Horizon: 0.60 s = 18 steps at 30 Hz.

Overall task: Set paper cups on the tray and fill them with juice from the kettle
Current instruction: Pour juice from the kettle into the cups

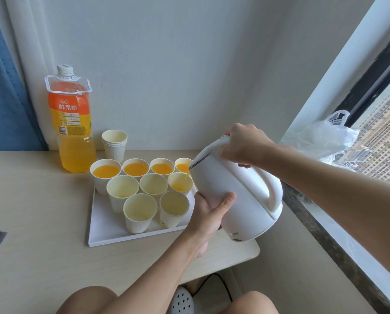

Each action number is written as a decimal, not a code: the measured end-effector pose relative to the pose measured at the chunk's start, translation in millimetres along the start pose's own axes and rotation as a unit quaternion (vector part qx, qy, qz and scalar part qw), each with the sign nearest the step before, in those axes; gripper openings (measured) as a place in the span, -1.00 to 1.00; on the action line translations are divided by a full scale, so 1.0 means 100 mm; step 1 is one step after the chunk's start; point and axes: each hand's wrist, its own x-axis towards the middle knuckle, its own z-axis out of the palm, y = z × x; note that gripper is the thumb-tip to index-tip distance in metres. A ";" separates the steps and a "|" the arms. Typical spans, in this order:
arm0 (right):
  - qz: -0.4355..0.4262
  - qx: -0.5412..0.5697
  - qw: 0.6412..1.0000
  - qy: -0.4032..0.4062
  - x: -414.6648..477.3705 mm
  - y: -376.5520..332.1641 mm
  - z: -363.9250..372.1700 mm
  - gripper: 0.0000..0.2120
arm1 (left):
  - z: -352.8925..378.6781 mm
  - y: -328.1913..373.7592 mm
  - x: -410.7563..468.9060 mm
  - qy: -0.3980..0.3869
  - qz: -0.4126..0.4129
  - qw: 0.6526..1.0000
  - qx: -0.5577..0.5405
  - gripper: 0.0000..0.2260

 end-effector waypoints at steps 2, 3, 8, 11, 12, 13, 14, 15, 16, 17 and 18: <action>-0.001 0.000 1.000 -0.001 0.00 0.00 0.00 -0.81 | 0.00 0.01 0.00 0.001 -0.001 1.000 -0.003 -0.30; -0.002 -0.002 1.000 -0.001 0.00 0.00 0.00 -0.81 | 0.00 0.01 0.00 0.002 0.000 1.000 -0.004 -0.30; -0.004 -0.011 1.000 -0.002 0.02 -0.02 0.00 -0.80 | 0.00 0.02 -0.01 0.003 0.002 1.000 -0.005 -0.32; -0.005 -0.016 1.000 -0.002 0.03 -0.02 0.01 -0.80 | 0.01 0.03 -0.03 0.004 -0.001 1.000 -0.010 -0.33; -0.005 -0.018 1.000 -0.002 0.03 -0.02 0.01 -0.81 | 0.01 0.04 -0.03 0.004 -0.002 1.000 -0.011 -0.32; -0.006 -0.020 1.000 -0.001 0.03 -0.02 0.01 -0.81 | 0.01 0.04 -0.03 0.004 -0.004 1.000 -0.014 -0.32; -0.006 -0.020 1.000 0.000 0.03 -0.03 0.01 -0.81 | 0.01 0.05 -0.03 0.004 -0.005 1.000 -0.016 -0.31; -0.006 -0.021 1.000 0.000 0.03 -0.03 0.02 -0.81 | 0.01 0.05 -0.03 0.003 -0.006 1.000 -0.018 -0.31; -0.007 -0.022 1.000 0.001 0.03 -0.03 0.02 -0.81 | 0.01 0.05 -0.03 0.003 -0.005 1.000 -0.019 -0.31; -0.007 -0.023 1.000 0.001 0.03 -0.03 0.02 -0.81 | 0.01 0.04 -0.02 0.003 -0.005 1.000 -0.019 -0.32; -0.007 -0.023 1.000 0.001 0.03 -0.03 0.02 -0.81 | 0.01 0.04 -0.02 0.003 -0.005 1.000 -0.018 -0.32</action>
